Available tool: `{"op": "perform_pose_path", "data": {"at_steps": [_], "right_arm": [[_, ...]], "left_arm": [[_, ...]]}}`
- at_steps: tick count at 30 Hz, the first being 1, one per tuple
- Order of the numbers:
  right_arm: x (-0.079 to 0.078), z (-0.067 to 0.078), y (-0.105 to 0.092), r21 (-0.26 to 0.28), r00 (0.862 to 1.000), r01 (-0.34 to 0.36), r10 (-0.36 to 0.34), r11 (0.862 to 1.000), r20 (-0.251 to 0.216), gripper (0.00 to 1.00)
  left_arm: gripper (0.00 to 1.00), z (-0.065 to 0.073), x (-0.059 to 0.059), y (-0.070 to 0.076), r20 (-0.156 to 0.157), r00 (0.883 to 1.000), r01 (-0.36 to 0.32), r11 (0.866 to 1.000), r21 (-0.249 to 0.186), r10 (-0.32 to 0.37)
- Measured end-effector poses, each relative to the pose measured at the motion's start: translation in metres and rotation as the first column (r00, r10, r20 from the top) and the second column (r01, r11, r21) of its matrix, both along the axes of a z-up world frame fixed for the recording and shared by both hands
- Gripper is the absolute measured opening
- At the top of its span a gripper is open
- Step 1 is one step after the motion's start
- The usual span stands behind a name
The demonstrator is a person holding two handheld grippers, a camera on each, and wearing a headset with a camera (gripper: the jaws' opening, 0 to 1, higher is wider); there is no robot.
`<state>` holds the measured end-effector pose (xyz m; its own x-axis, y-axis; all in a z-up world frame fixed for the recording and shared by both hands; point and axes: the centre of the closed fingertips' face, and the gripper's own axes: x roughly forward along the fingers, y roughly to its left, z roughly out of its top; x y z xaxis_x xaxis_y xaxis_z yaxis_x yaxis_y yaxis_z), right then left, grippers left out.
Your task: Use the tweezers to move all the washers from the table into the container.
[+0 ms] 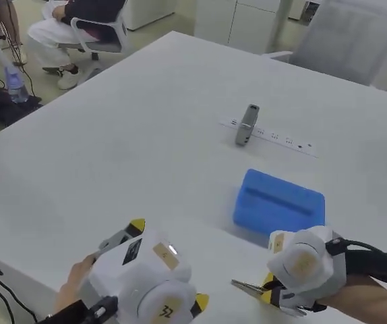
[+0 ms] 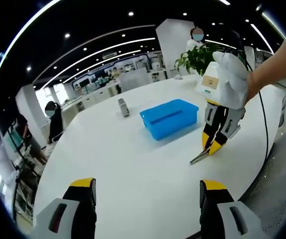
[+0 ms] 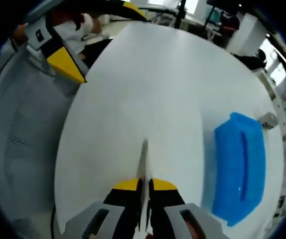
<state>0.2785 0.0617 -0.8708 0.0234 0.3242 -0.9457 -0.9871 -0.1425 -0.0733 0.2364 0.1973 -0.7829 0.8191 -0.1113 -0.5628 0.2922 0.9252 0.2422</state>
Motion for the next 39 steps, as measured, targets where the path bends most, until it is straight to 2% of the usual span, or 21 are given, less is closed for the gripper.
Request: {"op": "perform_pose_path", "data": {"at_steps": [4,7,10,12,14,17,19,21,22,23,24,26,29,31,32,33,34,35,36,37,39], "right_arm": [[-0.004,0.001,0.0,0.008,0.999,0.046,-0.046,0.999,-0.023,0.04],[-0.001,0.005,0.003,0.034,0.996,0.091,-0.091,0.995,-0.006,0.04],[0.002,0.02,0.003,0.082,0.992,0.12,-0.122,0.989,0.021,0.04],[0.001,0.024,0.001,0.096,0.99,0.138,-0.141,0.986,0.022,0.08],[-0.001,0.029,-0.002,0.121,0.982,0.188,-0.19,0.975,0.008,0.1],[-0.005,0.044,-0.008,0.193,0.956,0.29,-0.294,0.937,-0.008,0.14],[-0.012,0.06,-0.015,0.26,0.919,0.389,-0.391,0.884,-0.046,0.17],[-0.014,0.068,-0.022,0.299,0.884,0.459,-0.463,0.836,-0.061,0.21],[-0.017,0.075,-0.027,0.332,0.847,0.521,-0.525,0.786,-0.086,0.23],[-0.02,0.079,-0.03,0.35,0.825,0.554,-0.556,0.756,-0.105,0.25],[-0.022,0.084,-0.033,0.385,0.798,0.587,-0.589,0.712,-0.126,0.26],[-0.025,0.091,-0.04,0.416,0.76,0.626,-0.635,0.659,-0.137,0.31],[-0.024,0.099,-0.051,0.455,0.706,0.668,-0.694,0.589,-0.14,0.38],[-0.021,0.105,-0.062,0.492,0.644,0.709,-0.749,0.505,-0.159,0.43],[-0.021,0.105,-0.064,0.497,0.637,0.712,-0.754,0.495,-0.161,0.46],[-0.024,0.107,-0.067,0.502,0.619,0.724,-0.767,0.474,-0.169,0.49],[-0.025,0.106,-0.071,0.502,0.604,0.733,-0.778,0.459,-0.171,0.51],[-0.024,0.106,-0.076,0.515,0.582,0.74,-0.795,0.432,-0.17,0.53],[-0.025,0.106,-0.078,0.52,0.571,0.745,-0.802,0.418,-0.175,0.55],[-0.026,0.104,-0.082,0.519,0.544,0.763,-0.816,0.385,-0.195,0.58],[-0.027,0.102,-0.085,0.518,0.512,0.784,-0.828,0.343,-0.226,0.63]], "left_arm": [[0.88,0.0,0.0,-0.001,-0.001,1.0,0.003,1.0,0.0,-0.003],[0.88,0.0,0.0,-0.001,-0.001,1.0,0.006,1.0,0.002,-0.006],[0.88,-0.001,-0.001,-0.002,-0.006,1.0,0.011,1.0,0.004,-0.011],[0.88,-0.001,-0.001,-0.003,-0.009,1.0,0.015,1.0,0.007,-0.015],[0.88,-0.001,-0.001,-0.004,-0.009,1.0,0.019,1.0,0.009,-0.019],[0.88,-0.001,-0.002,-0.005,-0.008,1.0,0.024,1.0,0.008,-0.024],[0.88,0.0,-0.002,-0.005,-0.004,1.0,0.026,1.0,0.006,-0.026],[0.88,0.0,-0.002,-0.005,-0.003,1.0,0.027,1.0,0.003,-0.027],[0.88,0.0,-0.002,-0.006,-0.002,1.0,0.03,1.0,0.002,-0.03],[0.88,0.0,-0.002,-0.006,-0.001,0.999,0.032,0.999,0.002,-0.032],[0.88,0.001,-0.002,-0.007,0.001,0.999,0.035,0.999,0.001,-0.035],[0.88,0.001,-0.002,-0.008,0.002,0.999,0.039,0.999,-0.004,-0.039],[0.88,0.003,-0.002,-0.009,0.006,0.999,0.042,0.999,-0.01,-0.042],[0.88,0.004,-0.002,-0.01,0.009,0.999,0.046,0.999,-0.012,-0.046],[0.89,0.004,-0.002,-0.01,0.011,0.999,0.048,0.999,-0.013,-0.048],[0.89,0.004,-0.002,-0.011,0.011,0.999,0.05,0.999,-0.013,-0.05],[0.89,0.004,-0.003,-0.012,0.012,0.998,0.054,0.998,-0.012,-0.054],[0.89,0.005,-0.003,-0.012,0.014,0.998,0.056,0.998,-0.012,-0.056],[0.89,0.005,-0.003,-0.013,0.014,0.998,0.059,0.998,-0.01,-0.059],[0.89,0.005,-0.003,-0.013,0.014,0.998,0.06,0.998,-0.008,-0.06],[0.89,0.005,-0.003,-0.013,0.014,0.998,0.06,0.998,-0.004,-0.06]]}}
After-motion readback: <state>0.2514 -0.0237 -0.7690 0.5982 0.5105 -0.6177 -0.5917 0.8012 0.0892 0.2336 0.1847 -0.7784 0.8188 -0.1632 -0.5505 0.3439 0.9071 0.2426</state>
